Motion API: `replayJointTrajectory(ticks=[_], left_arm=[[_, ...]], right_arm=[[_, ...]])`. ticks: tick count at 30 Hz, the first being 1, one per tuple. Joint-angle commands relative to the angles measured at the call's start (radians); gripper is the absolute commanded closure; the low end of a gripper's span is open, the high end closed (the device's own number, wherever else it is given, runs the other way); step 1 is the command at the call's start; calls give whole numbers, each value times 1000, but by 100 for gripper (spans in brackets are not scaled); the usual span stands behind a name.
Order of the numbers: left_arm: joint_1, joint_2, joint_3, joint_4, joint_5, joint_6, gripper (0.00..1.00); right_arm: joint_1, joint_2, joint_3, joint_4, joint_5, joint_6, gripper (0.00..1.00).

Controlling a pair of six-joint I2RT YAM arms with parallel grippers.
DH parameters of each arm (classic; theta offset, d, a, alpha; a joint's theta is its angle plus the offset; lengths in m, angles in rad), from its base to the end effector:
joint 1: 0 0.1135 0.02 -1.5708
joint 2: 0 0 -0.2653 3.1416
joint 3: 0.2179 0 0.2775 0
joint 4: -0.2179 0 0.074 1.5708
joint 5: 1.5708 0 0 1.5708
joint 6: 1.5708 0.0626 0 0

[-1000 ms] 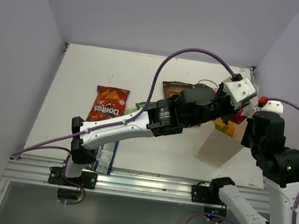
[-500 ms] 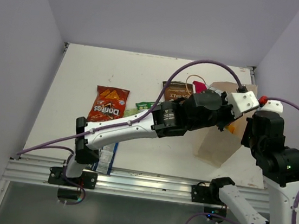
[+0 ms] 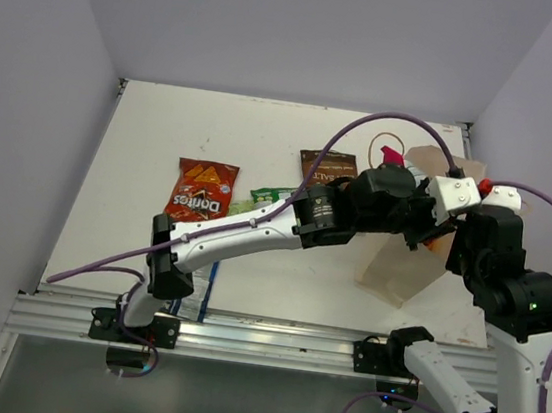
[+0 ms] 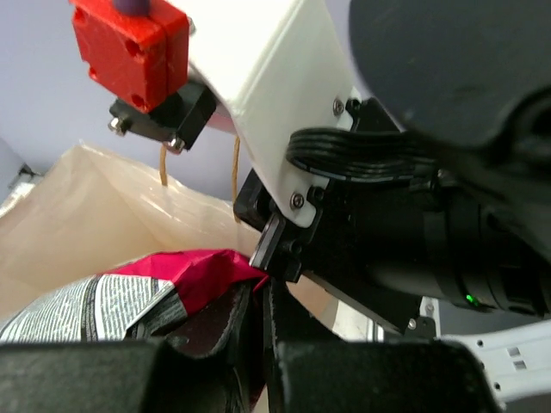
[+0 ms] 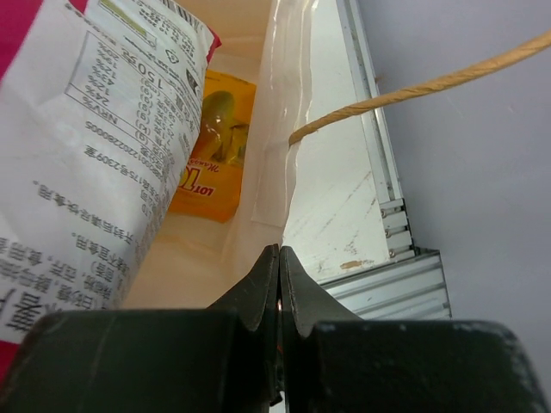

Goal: Place the snacks into the paper bag

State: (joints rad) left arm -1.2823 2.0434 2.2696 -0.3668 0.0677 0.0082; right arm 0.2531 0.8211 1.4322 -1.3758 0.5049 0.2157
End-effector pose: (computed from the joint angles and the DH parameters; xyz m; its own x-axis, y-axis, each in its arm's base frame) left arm 0.1457 -0.5059 0.4498 -0.0319 0.1361 -0.9902 0.9758 0.2185 -0.0014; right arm 0.1234 0.0006 0.4231 -0.6293 0.0307 -0.7765 0.2595 0.9502 -0.1727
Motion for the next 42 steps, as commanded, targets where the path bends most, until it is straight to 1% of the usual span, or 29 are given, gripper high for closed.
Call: replayJointTrajectory(ticks=[1, 4, 5, 7, 8, 10, 11, 14, 16, 21, 24, 26, 27, 28, 30, 31, 32, 33, 38, 42], left_arm=[[4, 55, -10, -55, 136, -30, 90], [14, 63, -34, -57, 91, -37, 89], [15, 70, -39, -55, 61, -43, 86], [24, 87, -41, -49, -40, -56, 82], [29, 93, -39, -44, -116, -75, 80], [47, 112, -25, -26, -186, -108, 78], [58, 116, -19, -20, -198, -143, 77], [104, 152, 16, -15, -168, -209, 77], [121, 164, 22, -15, -155, -215, 77], [121, 169, 16, 2, -111, -221, 76], [112, 147, 51, 12, -126, -208, 74], [106, 135, 73, 12, -150, -183, 60], [98, 126, 77, 23, -161, -175, 51], [94, 103, 74, 31, -170, -168, 41], [84, 81, 73, 46, -181, -149, 34], [81, 63, 74, 51, -183, -148, 26], [80, 54, 74, 57, -184, -146, 22], [74, 44, 73, 74, -183, -143, 21], [43, -32, 85, 130, -155, -105, 20], [-11, -118, 102, 166, -140, -70, 18]], right_arm=[[2, 4, 28, 29, -12, -22, 100], [2, 6, 31, 29, -11, -24, 100], [2, 6, 31, 29, -14, -22, 100], [2, 6, 34, 29, -16, -24, 100], [2, 4, 34, 27, -16, -22, 100], [2, 1, 36, 26, -20, -24, 100], [2, 0, 36, 26, -19, -24, 100], [2, -4, 40, 23, -20, -21, 100], [2, -5, 43, 20, -20, -22, 100], [3, -7, 37, 21, -23, -21, 100], [2, -4, 36, 23, -25, -21, 100], [2, 0, 34, 26, -25, -22, 100], [2, 0, 34, 27, -26, -22, 100], [2, 0, 34, 26, -26, -24, 100], [2, 1, 34, 27, -28, -25, 100], [2, 1, 34, 27, -28, -26, 100], [2, 3, 34, 27, -29, -24, 100], [2, 4, 34, 27, -32, -25, 100], [3, 9, 34, 29, -35, -27, 100], [2, 9, 33, 27, -39, -26, 100]])
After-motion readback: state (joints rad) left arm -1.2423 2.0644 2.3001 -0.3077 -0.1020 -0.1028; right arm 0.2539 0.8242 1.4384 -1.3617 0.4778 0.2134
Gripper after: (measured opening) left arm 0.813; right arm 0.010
